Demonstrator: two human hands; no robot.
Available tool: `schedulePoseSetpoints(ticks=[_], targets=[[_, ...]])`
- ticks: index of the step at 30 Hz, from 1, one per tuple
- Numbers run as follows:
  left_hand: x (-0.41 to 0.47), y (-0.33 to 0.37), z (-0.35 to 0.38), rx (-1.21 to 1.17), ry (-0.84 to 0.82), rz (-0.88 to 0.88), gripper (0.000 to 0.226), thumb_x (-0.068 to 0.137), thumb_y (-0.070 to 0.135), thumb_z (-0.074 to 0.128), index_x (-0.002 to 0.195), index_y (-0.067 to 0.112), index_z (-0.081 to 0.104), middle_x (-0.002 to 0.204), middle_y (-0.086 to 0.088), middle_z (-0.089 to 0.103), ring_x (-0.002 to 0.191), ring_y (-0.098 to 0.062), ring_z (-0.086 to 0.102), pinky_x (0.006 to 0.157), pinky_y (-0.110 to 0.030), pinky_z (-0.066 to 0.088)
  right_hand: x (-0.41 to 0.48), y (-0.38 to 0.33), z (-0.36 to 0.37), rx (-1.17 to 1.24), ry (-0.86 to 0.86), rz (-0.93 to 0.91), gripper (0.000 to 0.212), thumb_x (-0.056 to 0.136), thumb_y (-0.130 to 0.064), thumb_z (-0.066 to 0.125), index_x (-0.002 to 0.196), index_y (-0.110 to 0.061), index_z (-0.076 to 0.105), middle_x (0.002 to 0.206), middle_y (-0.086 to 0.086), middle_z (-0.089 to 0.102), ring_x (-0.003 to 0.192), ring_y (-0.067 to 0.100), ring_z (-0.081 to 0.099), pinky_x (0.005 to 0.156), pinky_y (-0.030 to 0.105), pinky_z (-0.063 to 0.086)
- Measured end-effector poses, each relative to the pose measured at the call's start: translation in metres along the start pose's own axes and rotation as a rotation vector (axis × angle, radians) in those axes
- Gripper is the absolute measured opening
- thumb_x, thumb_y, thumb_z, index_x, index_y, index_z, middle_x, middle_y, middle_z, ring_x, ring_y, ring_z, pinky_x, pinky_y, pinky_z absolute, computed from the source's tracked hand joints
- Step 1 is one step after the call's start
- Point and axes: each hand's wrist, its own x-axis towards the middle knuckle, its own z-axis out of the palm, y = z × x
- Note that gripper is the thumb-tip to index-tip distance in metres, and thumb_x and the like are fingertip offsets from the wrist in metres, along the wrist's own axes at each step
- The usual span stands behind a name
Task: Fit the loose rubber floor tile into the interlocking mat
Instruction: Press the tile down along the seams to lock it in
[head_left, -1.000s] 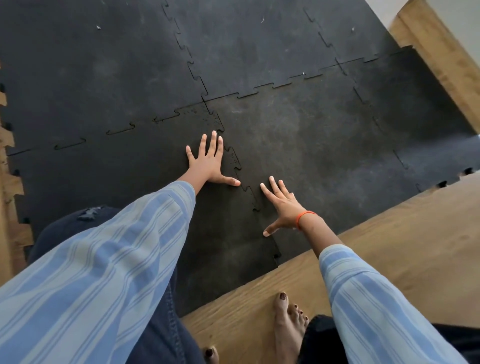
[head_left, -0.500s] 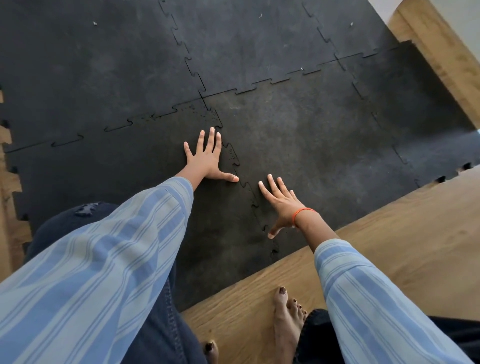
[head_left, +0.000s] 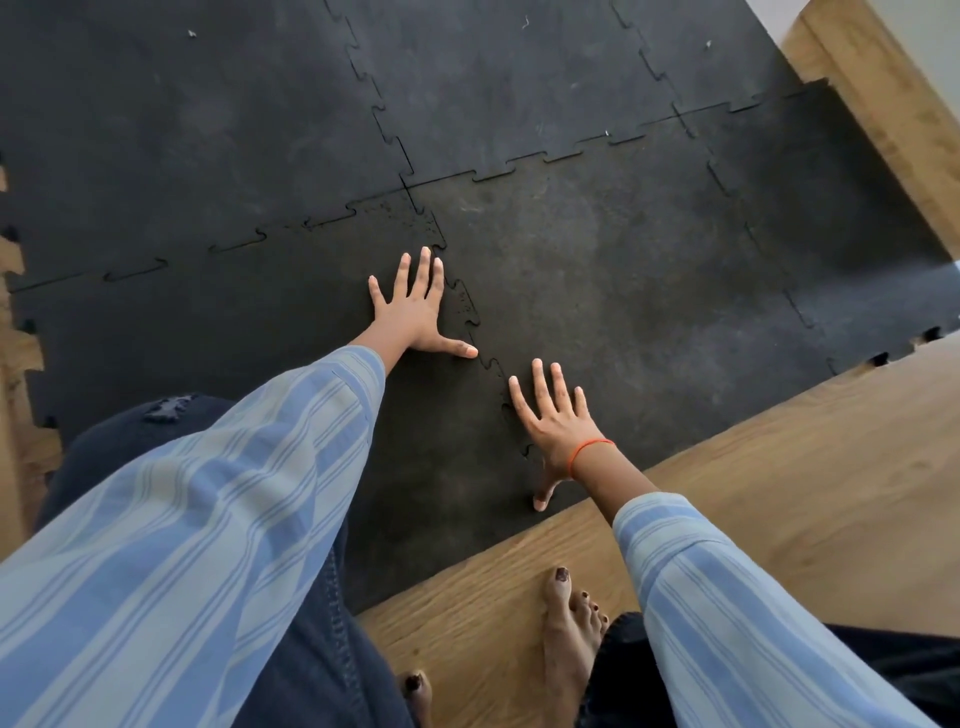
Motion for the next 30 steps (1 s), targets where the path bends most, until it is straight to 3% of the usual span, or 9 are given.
schedulePoseSetpoints(ticks=[4, 7, 11, 14, 17, 20, 24, 30], targets=[[-0.001, 0.000, 0.000, -0.004, 0.012, 0.013, 0.140, 0.061, 0.085, 0.059, 0.149, 0.018, -0.028, 0.154, -0.002, -0.039, 0.143, -0.029, -0.032, 0.111, -0.065, -0.009, -0.001, 0.002, 0.002, 0.019, 0.005, 0.002, 0.151, 0.052, -0.041, 0.090, 0.147, -0.022, -0.025, 0.152, 0.015, -0.035, 0.140, 0.040, -0.029, 0.116, 0.060, 0.001], [-0.002, -0.006, 0.000, -0.011, 0.056, 0.033, 0.135, 0.065, 0.085, 0.055, 0.151, 0.017, -0.024, 0.157, -0.001, -0.033, 0.146, -0.026, -0.025, 0.113, -0.063, -0.006, 0.007, 0.002, -0.010, 0.174, 0.078, -0.009, 0.116, 0.074, -0.046, 0.074, 0.150, -0.029, -0.012, 0.157, 0.008, -0.026, 0.145, 0.033, -0.021, 0.117, 0.061, 0.005], [-0.003, -0.028, -0.001, -0.051, 0.105, -0.036, 0.121, 0.075, 0.083, 0.044, 0.152, 0.015, -0.021, 0.158, -0.002, -0.031, 0.148, -0.023, -0.021, 0.118, -0.058, -0.004, 0.022, -0.011, -0.012, 0.153, 0.221, -0.091, 0.062, 0.099, -0.046, 0.030, 0.150, -0.035, -0.004, 0.161, -0.003, -0.016, 0.148, 0.024, -0.015, 0.118, 0.056, 0.005], [-0.003, -0.035, -0.004, -0.026, 0.075, -0.058, 0.114, 0.078, 0.083, 0.038, 0.151, 0.019, -0.024, 0.157, 0.000, -0.034, 0.147, -0.022, -0.024, 0.116, -0.058, -0.006, 0.026, -0.015, 0.001, 0.133, 0.260, -0.050, 0.055, 0.099, -0.048, 0.010, 0.149, -0.038, -0.010, 0.160, -0.007, -0.017, 0.147, 0.021, -0.017, 0.118, 0.051, -0.001], [-0.003, -0.034, -0.007, -0.031, 0.059, -0.038, 0.110, 0.081, 0.080, 0.038, 0.151, 0.020, -0.023, 0.157, 0.000, -0.034, 0.147, -0.022, -0.024, 0.116, -0.057, -0.006, 0.033, -0.016, -0.003, 0.132, 0.304, -0.049, 0.069, 0.083, -0.055, -0.011, 0.149, -0.035, -0.010, 0.160, -0.006, -0.016, 0.147, 0.020, -0.017, 0.118, 0.049, -0.003], [-0.001, -0.045, -0.004, -0.036, 0.120, -0.048, 0.103, 0.085, 0.076, 0.035, 0.152, 0.021, -0.020, 0.158, 0.000, -0.030, 0.148, -0.022, -0.019, 0.119, -0.054, -0.003, 0.059, -0.023, -0.023, 0.158, 0.369, -0.069, 0.073, 0.084, -0.052, -0.009, 0.151, -0.024, -0.007, 0.161, -0.005, -0.013, 0.148, 0.016, -0.014, 0.120, 0.046, -0.003], [0.008, -0.053, 0.008, -0.038, 0.203, -0.096, 0.084, 0.094, 0.067, 0.022, 0.152, 0.022, -0.020, 0.158, 0.001, -0.031, 0.148, -0.021, -0.022, 0.118, -0.052, -0.007, 0.096, -0.024, -0.052, 0.163, 0.393, -0.092, 0.060, 0.101, -0.041, 0.014, 0.151, -0.017, -0.007, 0.160, -0.005, -0.015, 0.147, 0.011, -0.015, 0.119, 0.041, -0.008], [0.009, -0.053, 0.003, -0.043, 0.186, -0.097, 0.079, 0.097, 0.063, 0.021, 0.153, 0.023, -0.019, 0.158, 0.002, -0.031, 0.147, -0.020, -0.023, 0.118, -0.051, -0.008, 0.124, -0.027, -0.082, 0.138, 0.333, -0.096, 0.061, 0.101, -0.042, 0.015, 0.151, -0.016, -0.007, 0.160, -0.005, -0.016, 0.147, 0.012, -0.015, 0.119, 0.043, -0.004]])
